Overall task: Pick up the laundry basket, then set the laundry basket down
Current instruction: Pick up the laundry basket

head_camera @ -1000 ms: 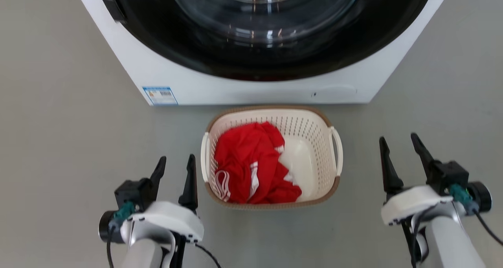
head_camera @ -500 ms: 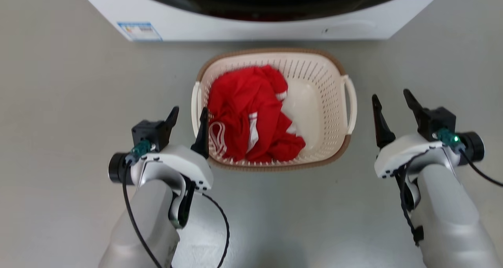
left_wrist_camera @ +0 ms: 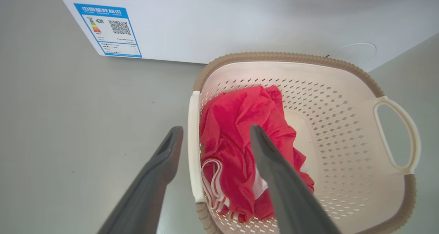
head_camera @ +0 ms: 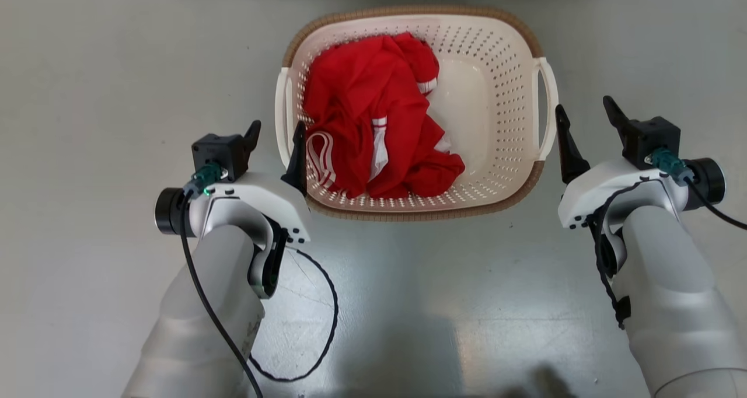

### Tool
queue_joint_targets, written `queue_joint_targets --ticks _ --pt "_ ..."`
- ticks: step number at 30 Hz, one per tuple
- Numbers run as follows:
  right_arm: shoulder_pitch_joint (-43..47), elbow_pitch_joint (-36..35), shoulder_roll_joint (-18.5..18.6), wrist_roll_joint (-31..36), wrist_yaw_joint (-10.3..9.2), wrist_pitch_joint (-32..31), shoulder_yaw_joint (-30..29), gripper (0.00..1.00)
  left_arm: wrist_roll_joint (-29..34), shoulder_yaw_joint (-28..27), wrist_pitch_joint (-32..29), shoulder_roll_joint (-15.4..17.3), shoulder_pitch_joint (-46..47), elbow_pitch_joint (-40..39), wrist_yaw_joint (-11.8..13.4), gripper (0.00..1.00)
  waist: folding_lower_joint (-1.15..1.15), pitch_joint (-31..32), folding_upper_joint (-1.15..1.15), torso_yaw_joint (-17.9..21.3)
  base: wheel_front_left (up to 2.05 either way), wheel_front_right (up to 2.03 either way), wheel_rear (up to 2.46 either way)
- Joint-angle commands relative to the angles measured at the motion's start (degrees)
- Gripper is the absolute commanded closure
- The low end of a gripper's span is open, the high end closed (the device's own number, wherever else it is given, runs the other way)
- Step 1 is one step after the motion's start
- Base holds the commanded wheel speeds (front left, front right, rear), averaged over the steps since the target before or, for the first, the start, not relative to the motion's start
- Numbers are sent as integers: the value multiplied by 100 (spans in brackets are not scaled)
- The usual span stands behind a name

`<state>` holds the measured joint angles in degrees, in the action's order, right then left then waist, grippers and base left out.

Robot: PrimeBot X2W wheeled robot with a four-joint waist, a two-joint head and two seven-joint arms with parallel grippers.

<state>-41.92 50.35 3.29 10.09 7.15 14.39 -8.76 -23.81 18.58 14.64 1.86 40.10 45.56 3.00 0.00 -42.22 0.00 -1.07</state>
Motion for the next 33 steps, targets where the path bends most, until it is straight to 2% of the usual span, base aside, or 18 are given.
queue_joint_targets --ticks 1,17,33 --pt "0 -49 -41 58 34 61 81 0 -17 -122 36 101 83 -22 46 0 0 -124 0 25 0 0 0" --pt "-467 27 -41 -9 34 61 -45 0 256 -385 36 101 815 384 97 0 0 -893 0 65 0 0 0" --pt "-869 340 -41 -87 34 61 45 0 291 -170 36 101 1197 696 135 0 0 -1243 0 -72 0 0 0"
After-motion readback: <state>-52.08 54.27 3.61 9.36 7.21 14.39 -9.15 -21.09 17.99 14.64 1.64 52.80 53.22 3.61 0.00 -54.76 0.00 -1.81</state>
